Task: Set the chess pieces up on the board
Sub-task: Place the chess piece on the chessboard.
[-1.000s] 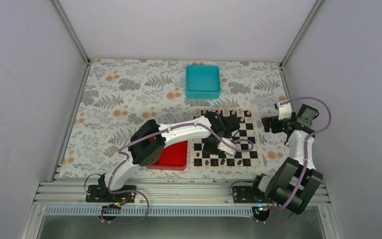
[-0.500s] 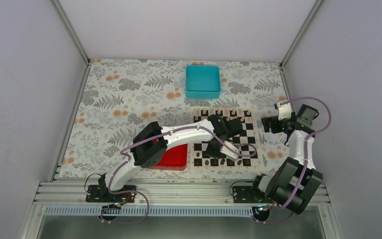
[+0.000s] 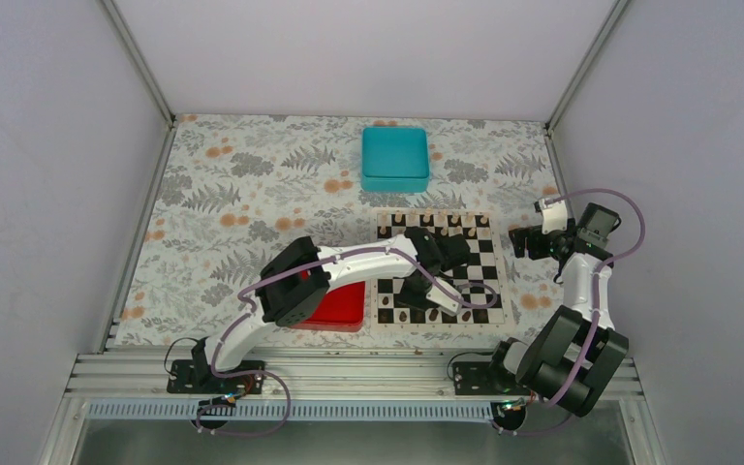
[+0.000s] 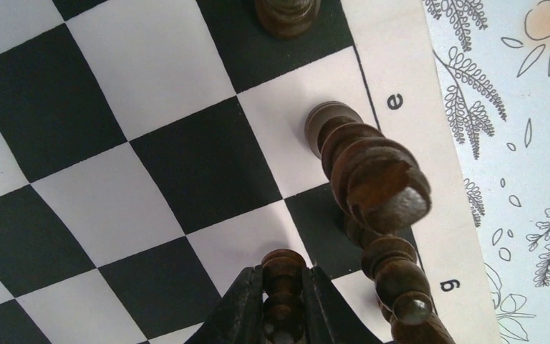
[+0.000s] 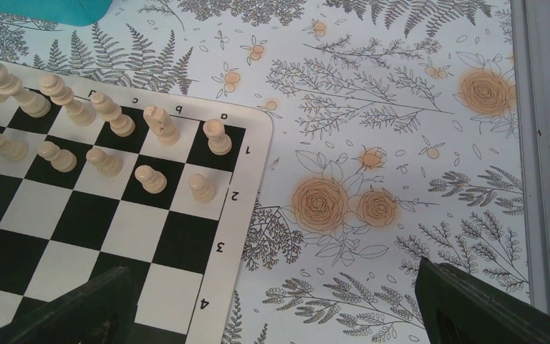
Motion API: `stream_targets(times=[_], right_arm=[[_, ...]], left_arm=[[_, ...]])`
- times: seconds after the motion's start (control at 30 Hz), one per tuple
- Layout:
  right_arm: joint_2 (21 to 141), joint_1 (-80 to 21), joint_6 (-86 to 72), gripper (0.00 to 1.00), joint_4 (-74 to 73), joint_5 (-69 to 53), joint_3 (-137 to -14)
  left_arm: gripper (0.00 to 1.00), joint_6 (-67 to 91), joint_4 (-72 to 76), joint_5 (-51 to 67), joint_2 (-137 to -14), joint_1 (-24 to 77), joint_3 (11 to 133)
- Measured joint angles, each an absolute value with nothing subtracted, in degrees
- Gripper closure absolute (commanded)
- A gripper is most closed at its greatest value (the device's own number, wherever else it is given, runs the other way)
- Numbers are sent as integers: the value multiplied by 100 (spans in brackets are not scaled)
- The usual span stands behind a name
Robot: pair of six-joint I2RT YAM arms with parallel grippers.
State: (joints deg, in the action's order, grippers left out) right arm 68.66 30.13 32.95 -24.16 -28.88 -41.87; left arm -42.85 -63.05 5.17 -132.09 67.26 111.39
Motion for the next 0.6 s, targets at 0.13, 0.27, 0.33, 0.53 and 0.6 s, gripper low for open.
stream_targets(times=[0.13, 0.27, 0.33, 0.53, 0.6], right_arm=[[6866, 3013, 3295, 0, -2418, -2888, -4187], [6866, 3013, 3297, 0, -2423, -2888, -4187], [6866, 3013, 3295, 0, -2423, -2888, -4187], [6866, 3013, 3297, 0, -2425, -2891, -4187], [6866, 3013, 3295, 0, -2425, -2891, -4187]], left_arm=[[85, -4285, -6257, 495, -13209, 6724, 11131], [85, -4285, -6228, 491, -13209, 6724, 11131], [85, -4287, -6219, 480, -13209, 6724, 11131], [85, -4289, -6167, 449, -13246, 6696, 11091], [85, -4287, -6141, 425, -13284, 6685, 11069]])
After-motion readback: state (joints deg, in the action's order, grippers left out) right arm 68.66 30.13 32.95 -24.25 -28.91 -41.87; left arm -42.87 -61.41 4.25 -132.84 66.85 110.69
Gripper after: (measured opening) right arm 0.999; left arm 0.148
